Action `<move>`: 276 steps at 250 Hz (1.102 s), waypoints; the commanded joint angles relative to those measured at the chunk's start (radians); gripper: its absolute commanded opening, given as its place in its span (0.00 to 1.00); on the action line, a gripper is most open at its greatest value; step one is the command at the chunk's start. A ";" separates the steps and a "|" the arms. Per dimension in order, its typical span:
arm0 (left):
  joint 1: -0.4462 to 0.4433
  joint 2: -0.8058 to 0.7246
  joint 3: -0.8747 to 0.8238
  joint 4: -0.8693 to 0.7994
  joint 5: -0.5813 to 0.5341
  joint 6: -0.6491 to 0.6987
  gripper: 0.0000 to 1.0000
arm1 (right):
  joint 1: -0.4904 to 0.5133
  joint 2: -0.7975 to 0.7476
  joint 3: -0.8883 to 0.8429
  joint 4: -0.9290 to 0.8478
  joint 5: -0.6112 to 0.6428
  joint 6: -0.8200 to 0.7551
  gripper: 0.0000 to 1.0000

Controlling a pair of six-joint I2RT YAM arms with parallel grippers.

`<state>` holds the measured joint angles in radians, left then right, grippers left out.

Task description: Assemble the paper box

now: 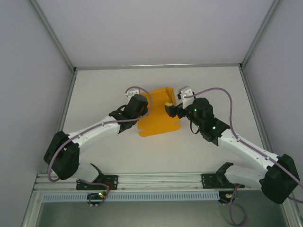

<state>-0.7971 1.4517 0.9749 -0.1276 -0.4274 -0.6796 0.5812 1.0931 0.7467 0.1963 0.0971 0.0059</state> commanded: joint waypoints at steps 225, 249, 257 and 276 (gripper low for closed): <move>0.018 -0.121 -0.114 0.168 0.129 0.163 0.00 | -0.391 0.347 0.273 -0.385 -1.127 -0.054 0.56; 0.018 -0.114 -0.104 0.150 0.116 0.161 0.00 | -0.347 0.347 0.279 -0.425 -1.071 -0.097 0.52; 0.019 -0.113 -0.102 0.145 0.116 0.161 0.00 | -0.331 0.344 0.279 -0.429 -1.021 -0.099 0.52; 0.019 -0.113 -0.101 0.146 0.117 0.158 0.00 | -0.292 0.342 0.284 -0.442 -0.869 -0.098 0.52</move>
<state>-0.7837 1.3525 0.8635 0.0051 -0.3016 -0.5266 0.2359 1.4315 1.0103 -0.1665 -0.9382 -0.0444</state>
